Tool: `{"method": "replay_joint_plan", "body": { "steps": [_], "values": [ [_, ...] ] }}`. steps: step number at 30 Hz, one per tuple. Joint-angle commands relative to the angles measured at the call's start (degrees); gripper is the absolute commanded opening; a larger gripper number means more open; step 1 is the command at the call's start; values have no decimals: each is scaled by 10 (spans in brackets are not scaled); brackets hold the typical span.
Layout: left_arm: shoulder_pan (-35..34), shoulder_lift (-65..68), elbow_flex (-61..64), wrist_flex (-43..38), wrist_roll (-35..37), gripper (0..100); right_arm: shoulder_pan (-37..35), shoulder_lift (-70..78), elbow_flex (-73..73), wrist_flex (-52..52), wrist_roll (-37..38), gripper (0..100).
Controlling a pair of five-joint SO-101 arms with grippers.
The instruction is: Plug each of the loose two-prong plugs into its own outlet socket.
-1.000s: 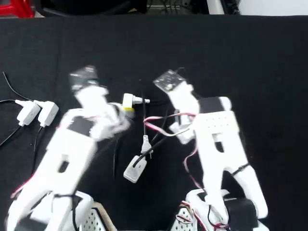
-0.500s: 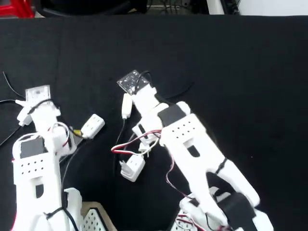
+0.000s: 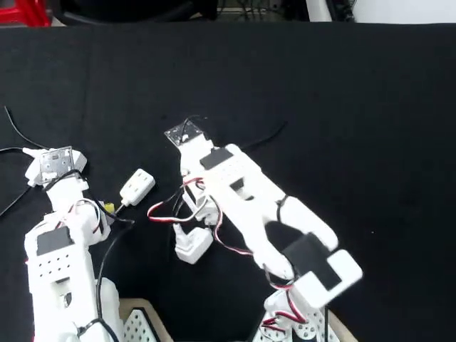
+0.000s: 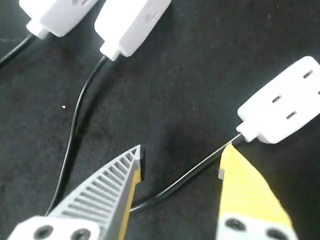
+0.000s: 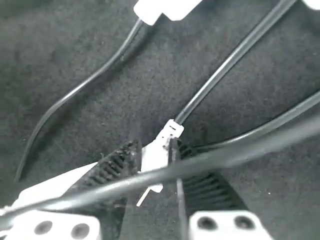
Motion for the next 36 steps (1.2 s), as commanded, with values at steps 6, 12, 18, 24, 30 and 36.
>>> {"method": "replay_joint_plan", "body": {
  "steps": [6,12,18,24,30,36],
  "values": [
    [-6,-14,-2,-12,-4,252,51,17,-27,63,-1,123],
    [-7,-14,-1,-12,-4,251,32,21,-17,82,9,130],
    [-19,-14,-1,-13,-4,250,57,21,11,103,61,131],
    [-21,-14,-2,-13,-4,250,70,20,62,59,122,100],
    [-21,-14,-2,-13,-4,251,72,15,51,41,165,10],
    [-21,-14,-2,-13,-4,249,86,-74,40,72,168,11]
  ]
}}
